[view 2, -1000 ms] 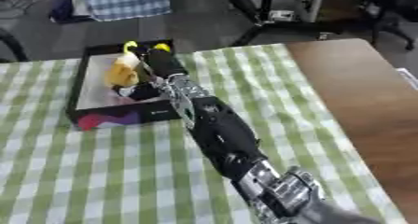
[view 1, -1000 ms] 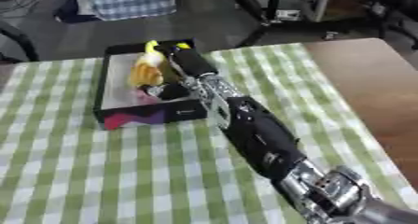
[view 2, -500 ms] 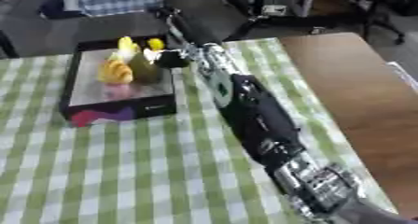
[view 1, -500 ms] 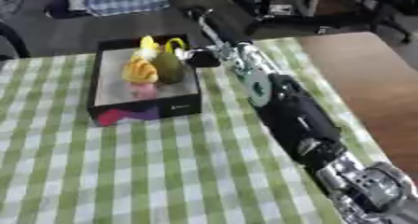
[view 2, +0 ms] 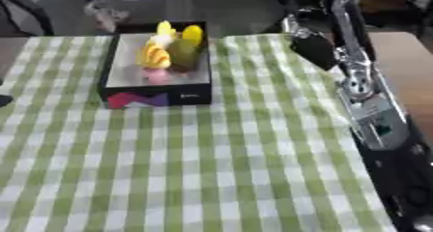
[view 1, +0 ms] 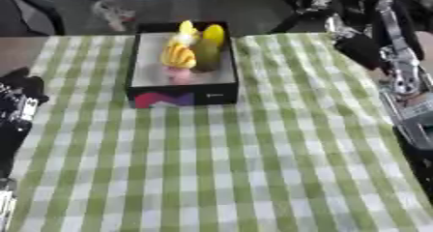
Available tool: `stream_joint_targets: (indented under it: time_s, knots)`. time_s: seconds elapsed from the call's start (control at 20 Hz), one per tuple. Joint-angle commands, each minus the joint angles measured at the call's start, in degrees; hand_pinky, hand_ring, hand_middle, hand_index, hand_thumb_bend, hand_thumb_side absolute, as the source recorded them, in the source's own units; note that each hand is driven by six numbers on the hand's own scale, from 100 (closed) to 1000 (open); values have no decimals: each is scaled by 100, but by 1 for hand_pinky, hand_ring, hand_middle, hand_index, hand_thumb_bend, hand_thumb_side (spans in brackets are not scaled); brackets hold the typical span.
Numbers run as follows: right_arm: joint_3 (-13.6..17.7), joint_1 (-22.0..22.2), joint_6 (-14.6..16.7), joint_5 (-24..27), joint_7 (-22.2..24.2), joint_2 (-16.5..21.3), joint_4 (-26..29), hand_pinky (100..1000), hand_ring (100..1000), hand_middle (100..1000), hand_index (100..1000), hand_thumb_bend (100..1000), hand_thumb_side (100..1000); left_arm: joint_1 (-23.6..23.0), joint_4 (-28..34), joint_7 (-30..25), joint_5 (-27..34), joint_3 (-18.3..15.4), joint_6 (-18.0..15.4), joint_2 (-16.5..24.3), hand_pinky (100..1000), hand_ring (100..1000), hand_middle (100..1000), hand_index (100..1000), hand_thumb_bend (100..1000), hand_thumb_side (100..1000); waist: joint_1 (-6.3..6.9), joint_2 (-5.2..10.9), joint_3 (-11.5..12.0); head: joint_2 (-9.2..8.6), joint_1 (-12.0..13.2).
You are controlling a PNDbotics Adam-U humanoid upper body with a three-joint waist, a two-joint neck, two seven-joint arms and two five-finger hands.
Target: Pick up objects on the table and place them in the box.
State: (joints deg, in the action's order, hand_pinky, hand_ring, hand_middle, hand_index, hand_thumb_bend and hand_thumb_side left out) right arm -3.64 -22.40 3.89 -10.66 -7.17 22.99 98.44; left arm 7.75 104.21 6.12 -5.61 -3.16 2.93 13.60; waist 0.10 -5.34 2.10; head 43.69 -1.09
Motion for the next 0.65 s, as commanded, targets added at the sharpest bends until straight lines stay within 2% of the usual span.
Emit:
stream_joint_targets:
  time_s: [0.05,0.4,0.65]
  knots:
    - [159,274,55,198,-34,-22,399,877,732,737,819,100,511,55,127,40,-34,-51,-31,77,741,603,689,835,518,692,-23,155,-27,41,227]
    - [309,1156,115,617,-123,-510,585,870,696,701,808,100,559,-30,162,-6,-125,-12,-84,-29,741,589,670,830,510,699,19,146,-138,42,372]
    - [321,1517,108,787,-143,-616,544,869,690,695,807,100,574,-80,145,4,-117,-15,-97,-73,739,587,668,828,506,699,28,188,-176,43,355]
